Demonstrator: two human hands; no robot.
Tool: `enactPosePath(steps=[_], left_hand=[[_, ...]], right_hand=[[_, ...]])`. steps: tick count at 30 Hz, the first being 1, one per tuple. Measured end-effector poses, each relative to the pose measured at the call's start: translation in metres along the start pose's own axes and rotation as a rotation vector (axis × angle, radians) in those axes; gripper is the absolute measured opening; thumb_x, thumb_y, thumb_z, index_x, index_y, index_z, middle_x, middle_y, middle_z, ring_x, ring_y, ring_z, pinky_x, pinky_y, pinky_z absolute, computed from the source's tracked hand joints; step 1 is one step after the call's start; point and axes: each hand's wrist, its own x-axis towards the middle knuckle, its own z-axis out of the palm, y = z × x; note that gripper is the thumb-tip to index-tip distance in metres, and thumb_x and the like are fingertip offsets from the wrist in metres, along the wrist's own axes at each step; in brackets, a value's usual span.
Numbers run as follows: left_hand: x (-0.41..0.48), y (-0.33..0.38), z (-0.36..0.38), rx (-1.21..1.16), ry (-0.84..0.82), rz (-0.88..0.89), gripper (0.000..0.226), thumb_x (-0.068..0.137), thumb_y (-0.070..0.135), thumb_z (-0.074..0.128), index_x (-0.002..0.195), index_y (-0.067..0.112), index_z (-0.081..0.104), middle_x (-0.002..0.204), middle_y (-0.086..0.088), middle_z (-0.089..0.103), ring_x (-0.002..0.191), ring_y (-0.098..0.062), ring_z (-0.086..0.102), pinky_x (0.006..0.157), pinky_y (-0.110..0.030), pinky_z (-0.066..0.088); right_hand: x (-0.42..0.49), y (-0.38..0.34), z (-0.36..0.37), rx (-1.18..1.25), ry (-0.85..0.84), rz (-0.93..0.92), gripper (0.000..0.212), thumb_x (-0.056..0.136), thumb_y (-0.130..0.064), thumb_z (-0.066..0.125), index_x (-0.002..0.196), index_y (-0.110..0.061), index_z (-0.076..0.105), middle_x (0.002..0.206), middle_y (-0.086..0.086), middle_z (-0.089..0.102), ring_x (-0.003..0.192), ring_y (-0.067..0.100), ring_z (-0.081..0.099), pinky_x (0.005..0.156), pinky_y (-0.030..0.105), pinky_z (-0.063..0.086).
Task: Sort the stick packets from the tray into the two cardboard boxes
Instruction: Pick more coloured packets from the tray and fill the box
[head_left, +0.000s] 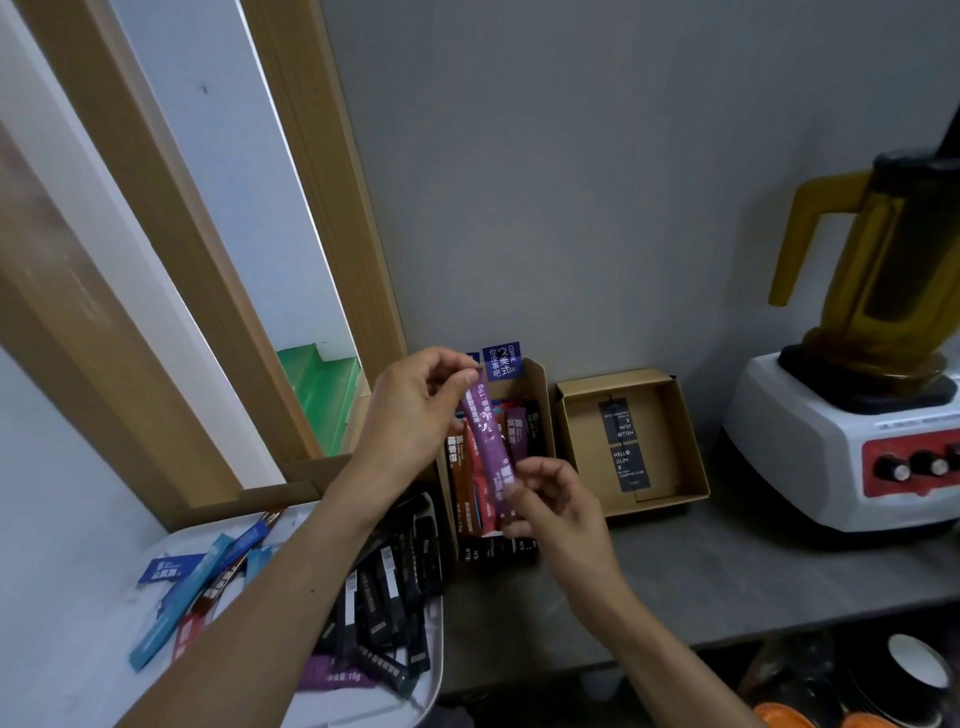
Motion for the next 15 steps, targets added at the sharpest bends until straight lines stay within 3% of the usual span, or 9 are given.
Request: enactPosePath(steps=[4,7,10,12,15], left_hand=[[-0.003,0.0,-0.008,-0.023,-0.012,-0.04,0.009,0.098,0.024,0.067,0.102,0.031,0.064,0.103,0.005,0.072,0.098,-0.015,0.072,0.064,-0.023,0.059],[-0.006,-0.003,-0.022,0.26,-0.147,-0.071,0.01,0.092,0.028,0.074,0.092,0.036,0.069,0.097,0.014,0.073,0.098,-0.005,0.068,0.077,-0.033,0.062],[-0.009,-0.003,-0.026,0.422,-0.189,-0.049,0.008,0.087,0.037,0.078,0.086,0.041,0.072,0.1,0.019,0.074,0.1,0.0,0.066,0.083,-0.038,0.061],[-0.01,0.005,-0.023,0.328,-0.125,0.018,0.012,0.088,0.042,0.076,0.1,0.04,0.073,0.1,0.019,0.073,0.096,0.002,0.067,0.079,-0.026,0.058],[-0.008,0.015,-0.015,0.175,-0.207,0.056,0.027,0.088,0.04,0.075,0.114,0.036,0.072,0.101,0.018,0.073,0.094,0.005,0.067,0.072,-0.011,0.052]], right_hand=[[0.002,-0.023,0.0,0.323,0.046,0.093,0.047,0.074,-0.022,0.078,0.117,-0.007,0.065,0.11,0.014,0.075,0.093,0.021,0.075,0.083,0.039,0.057],[0.006,-0.037,-0.003,0.397,0.152,0.023,0.043,0.076,-0.024,0.076,0.116,-0.008,0.067,0.104,0.006,0.079,0.098,0.018,0.076,0.086,0.037,0.057],[0.009,-0.044,-0.002,0.234,0.209,-0.12,0.031,0.085,-0.02,0.077,0.114,-0.013,0.069,0.107,0.003,0.077,0.104,0.021,0.074,0.087,0.036,0.06],[0.012,-0.045,0.0,0.041,0.199,-0.231,0.034,0.087,-0.012,0.078,0.119,-0.015,0.066,0.106,0.002,0.076,0.102,0.017,0.074,0.087,0.031,0.061],[0.017,-0.044,0.006,-0.175,0.086,-0.307,0.048,0.087,-0.007,0.078,0.129,-0.017,0.059,0.101,0.002,0.073,0.097,0.013,0.073,0.088,0.027,0.06]])
